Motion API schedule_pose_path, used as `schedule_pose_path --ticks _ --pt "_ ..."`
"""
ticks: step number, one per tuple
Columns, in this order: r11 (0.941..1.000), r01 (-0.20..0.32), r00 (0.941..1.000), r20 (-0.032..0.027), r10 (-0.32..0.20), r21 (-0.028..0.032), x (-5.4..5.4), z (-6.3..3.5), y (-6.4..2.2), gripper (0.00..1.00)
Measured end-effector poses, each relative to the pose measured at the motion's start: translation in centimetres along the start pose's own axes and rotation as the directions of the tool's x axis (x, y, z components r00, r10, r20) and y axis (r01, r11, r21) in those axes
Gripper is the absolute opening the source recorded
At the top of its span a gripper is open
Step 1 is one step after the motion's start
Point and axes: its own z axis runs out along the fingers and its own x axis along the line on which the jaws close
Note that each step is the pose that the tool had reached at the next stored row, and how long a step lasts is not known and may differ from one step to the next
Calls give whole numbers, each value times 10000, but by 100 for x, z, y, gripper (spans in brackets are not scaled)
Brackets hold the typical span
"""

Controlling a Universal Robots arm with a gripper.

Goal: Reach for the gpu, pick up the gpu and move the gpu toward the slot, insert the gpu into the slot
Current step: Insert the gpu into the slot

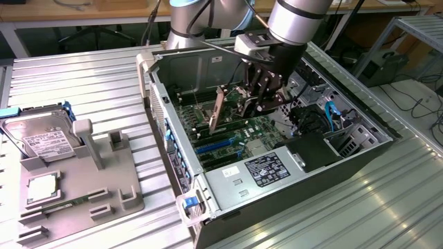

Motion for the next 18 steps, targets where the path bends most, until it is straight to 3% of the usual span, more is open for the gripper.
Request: schedule_pose_path --ticks 7,11,18 --pt "10000 10 10000 -1 -10 2 1 132 -9 28" --pt "10000 11 10000 -2 -11 80 1 185 2 28" --pt "9999 5 10000 -4 -5 140 0 255 -3 28"
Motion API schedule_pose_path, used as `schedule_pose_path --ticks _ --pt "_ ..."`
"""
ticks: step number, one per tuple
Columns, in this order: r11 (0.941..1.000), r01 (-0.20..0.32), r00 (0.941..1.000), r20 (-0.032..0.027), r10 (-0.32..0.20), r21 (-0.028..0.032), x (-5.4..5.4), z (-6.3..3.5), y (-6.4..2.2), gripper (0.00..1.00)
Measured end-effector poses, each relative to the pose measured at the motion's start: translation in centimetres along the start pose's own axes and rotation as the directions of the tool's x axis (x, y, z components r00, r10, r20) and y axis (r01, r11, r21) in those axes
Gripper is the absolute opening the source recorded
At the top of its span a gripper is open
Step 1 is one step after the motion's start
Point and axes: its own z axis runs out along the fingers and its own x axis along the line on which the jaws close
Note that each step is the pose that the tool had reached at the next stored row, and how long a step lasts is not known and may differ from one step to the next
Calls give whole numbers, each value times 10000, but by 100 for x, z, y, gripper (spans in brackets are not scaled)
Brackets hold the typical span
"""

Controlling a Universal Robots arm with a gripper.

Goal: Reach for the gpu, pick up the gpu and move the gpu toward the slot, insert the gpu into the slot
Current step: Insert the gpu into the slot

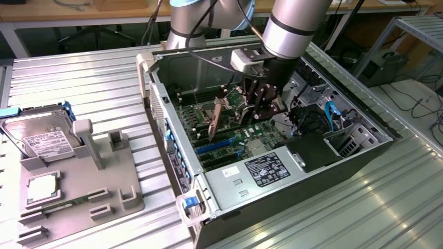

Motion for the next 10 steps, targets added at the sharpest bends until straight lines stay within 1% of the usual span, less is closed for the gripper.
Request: schedule_pose_path --ticks 2,7,8,10 --pt "10000 -53 10000 3 53 27 0 18 2 28" --pt "9997 -214 9998 10 214 147 -2 51 11 28" --pt "9996 -227 9997 12 227 175 -2 59 24 28" --pt "9995 -226 9997 10 226 201 -4 70 81 28"
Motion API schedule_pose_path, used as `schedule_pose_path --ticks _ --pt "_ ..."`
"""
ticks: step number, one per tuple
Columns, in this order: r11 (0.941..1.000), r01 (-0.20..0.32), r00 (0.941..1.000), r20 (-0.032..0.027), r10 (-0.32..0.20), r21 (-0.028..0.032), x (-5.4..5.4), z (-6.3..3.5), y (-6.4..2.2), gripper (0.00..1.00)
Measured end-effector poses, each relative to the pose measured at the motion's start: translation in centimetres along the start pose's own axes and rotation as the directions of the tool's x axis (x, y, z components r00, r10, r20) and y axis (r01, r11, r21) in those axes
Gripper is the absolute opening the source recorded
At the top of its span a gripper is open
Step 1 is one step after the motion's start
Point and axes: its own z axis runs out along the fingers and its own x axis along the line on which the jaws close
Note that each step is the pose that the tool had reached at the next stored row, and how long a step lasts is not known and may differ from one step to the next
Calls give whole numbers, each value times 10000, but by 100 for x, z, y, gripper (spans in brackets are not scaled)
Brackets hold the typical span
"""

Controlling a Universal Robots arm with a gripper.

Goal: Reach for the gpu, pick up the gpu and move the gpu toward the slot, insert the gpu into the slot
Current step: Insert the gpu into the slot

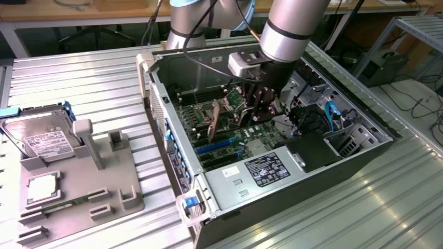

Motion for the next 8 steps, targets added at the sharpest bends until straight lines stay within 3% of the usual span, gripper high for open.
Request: schedule_pose_path --ticks 3,4,6,7,8 --pt "10000 -1 10000 -1 1 5 0 4 65 28" --pt "10000 0 10000 3 0 26 -2 15 141 28" --pt "10000 1 10000 1 -1 63 -7 32 203 28" --pt "10000 1 10000 0 -1 97 -9 40 225 28" --pt "9998 1 10000 -4 -1 178 -17 43 237 28"
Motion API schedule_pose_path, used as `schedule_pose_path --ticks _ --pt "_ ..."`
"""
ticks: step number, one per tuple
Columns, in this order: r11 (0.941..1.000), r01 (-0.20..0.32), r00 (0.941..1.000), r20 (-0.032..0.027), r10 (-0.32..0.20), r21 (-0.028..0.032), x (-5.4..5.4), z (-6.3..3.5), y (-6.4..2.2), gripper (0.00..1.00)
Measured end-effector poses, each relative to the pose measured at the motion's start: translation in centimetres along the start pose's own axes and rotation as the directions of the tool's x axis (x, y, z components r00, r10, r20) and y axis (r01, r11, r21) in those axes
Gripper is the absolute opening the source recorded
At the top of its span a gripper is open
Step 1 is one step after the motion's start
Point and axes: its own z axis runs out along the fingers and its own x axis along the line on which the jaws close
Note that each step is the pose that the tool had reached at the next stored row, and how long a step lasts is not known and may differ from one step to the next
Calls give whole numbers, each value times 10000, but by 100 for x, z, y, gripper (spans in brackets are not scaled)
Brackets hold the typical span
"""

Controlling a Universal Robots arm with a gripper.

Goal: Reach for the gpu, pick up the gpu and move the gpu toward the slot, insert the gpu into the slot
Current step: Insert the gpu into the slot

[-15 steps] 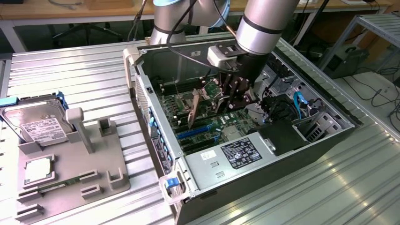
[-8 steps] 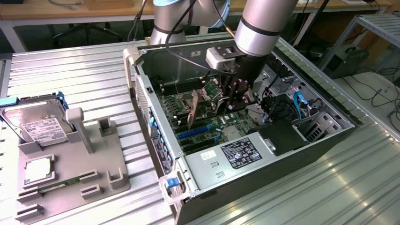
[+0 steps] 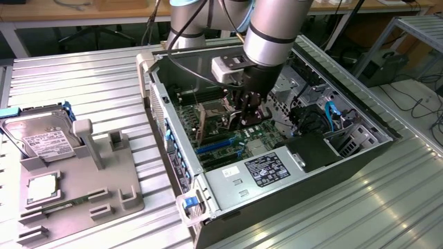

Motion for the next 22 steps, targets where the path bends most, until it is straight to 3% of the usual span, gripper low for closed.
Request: schedule_pose_path --ticks 3,4,5,16,20,22 --pt "9995 2 10000 -1 -2 320 -27 5 18 28" --pt "9992 3 10000 0 -3 391 -30 11 38 28" --pt "9992 3 10000 3 -3 407 -32 24 58 28" --pt "9990 219 9998 5 -220 382 -33 134 241 28" --pt "9997 217 9998 11 -218 132 -33 155 242 28" --pt "9997 216 9998 14 -217 119 -33 159 243 28"
